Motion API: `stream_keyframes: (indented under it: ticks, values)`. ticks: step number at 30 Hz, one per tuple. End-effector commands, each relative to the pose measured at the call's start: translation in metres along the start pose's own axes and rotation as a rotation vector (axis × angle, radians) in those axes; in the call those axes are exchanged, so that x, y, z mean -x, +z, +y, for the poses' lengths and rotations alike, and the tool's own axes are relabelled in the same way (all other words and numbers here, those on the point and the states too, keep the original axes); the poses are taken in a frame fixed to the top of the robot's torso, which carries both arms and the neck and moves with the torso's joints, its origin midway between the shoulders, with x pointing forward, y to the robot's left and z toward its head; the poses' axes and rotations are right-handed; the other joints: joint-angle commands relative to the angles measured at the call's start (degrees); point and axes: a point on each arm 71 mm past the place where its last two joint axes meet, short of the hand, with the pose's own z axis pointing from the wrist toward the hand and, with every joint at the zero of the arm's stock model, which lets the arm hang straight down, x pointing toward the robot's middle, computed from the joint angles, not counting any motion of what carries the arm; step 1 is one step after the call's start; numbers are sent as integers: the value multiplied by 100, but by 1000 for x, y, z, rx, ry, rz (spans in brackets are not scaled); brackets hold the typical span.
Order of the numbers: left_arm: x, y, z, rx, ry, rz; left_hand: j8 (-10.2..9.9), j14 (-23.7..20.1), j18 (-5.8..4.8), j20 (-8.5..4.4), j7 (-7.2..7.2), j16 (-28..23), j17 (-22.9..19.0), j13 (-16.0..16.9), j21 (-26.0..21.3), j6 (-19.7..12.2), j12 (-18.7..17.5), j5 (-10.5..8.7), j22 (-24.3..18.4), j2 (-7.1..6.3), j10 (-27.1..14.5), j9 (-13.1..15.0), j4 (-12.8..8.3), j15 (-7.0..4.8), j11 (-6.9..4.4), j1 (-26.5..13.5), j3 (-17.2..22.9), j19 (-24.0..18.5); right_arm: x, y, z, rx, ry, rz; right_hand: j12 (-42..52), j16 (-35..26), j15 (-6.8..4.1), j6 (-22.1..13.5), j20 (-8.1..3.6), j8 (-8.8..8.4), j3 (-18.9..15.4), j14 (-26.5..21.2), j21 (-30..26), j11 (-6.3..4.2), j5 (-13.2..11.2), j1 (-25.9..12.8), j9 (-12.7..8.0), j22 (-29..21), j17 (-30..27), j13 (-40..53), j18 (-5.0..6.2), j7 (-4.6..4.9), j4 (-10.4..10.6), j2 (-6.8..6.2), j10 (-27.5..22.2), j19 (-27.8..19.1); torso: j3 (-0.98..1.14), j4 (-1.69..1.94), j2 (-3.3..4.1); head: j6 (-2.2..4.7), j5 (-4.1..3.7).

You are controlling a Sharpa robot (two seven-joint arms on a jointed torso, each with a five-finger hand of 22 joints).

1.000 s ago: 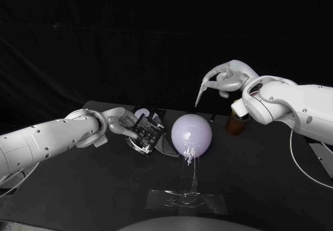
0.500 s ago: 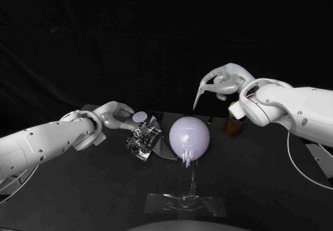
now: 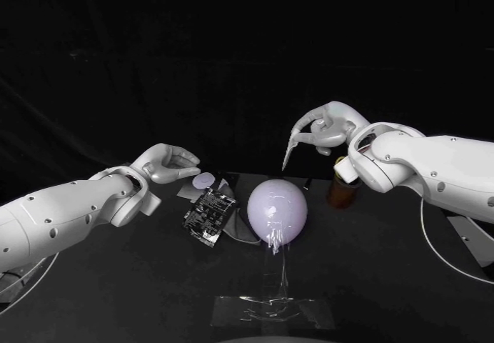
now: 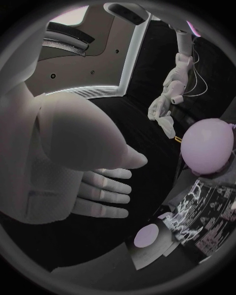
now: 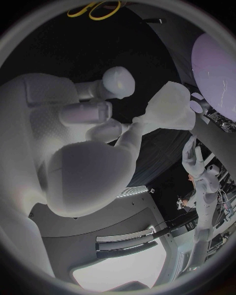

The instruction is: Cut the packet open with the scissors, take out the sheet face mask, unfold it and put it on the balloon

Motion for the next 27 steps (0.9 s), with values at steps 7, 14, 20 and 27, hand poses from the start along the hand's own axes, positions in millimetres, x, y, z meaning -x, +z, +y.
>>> stream_keyframes:
  ticks: [7, 14, 20, 27]
  values:
    - [-42, 17, -49, -158, -146, 135, 1, 1409, 628, -179, -53, 1203, 546, -20, 852, 808, 201, -21, 408, -10, 972, -178, 77, -534, -405, 33, 330, 1020, -7, 4, 4, 4, -134, 16, 21, 30, 27, 48, -4, 19, 0, 600, -5, -4, 16, -27, 8, 11, 1446, 228, 68, 2, -47, 23, 59, -35, 7, -5, 5, 218, -149]
    - [-69, 31, -73, -184, -232, 169, -143, 1207, 600, -130, -45, 1193, 571, -63, 837, 836, 125, -21, 411, -49, 1073, -283, 86, -502, -402, -466, 226, 846, -14, 3, 12, 39, -230, 19, 13, 32, 24, 56, -5, 25, -2, 602, 8, -7, 17, -28, 6, 25, 1451, 222, 66, 0, -67, 24, 60, -26, 8, -12, 5, 327, -255]
    - [-79, 41, -85, -180, -305, 130, -209, 1159, 610, -106, -39, 1189, 575, -77, 837, 829, 86, -22, 411, -27, 1074, -327, 80, -491, -395, -634, 196, 799, -17, -3, 19, 97, -266, 23, 18, 35, 23, 59, -6, 28, -4, 604, 19, -9, 17, -30, 4, 36, 1458, 224, 64, -2, -78, 22, 65, -19, 10, 1, 4, 340, -299]
    - [-91, 50, -100, -180, -334, 120, -298, 984, 601, -55, -2, 1106, 547, -97, 784, 794, 21, -23, 385, -42, 1018, -380, 72, -440, -356, -687, 181, 665, -20, -16, 29, 208, -276, 27, 35, 46, 21, 61, -7, 30, -10, 614, 60, -9, 12, -38, 2, 72, 1488, 235, 56, -2, -88, 18, 77, 5, 1, -6, -7, 313, -298]
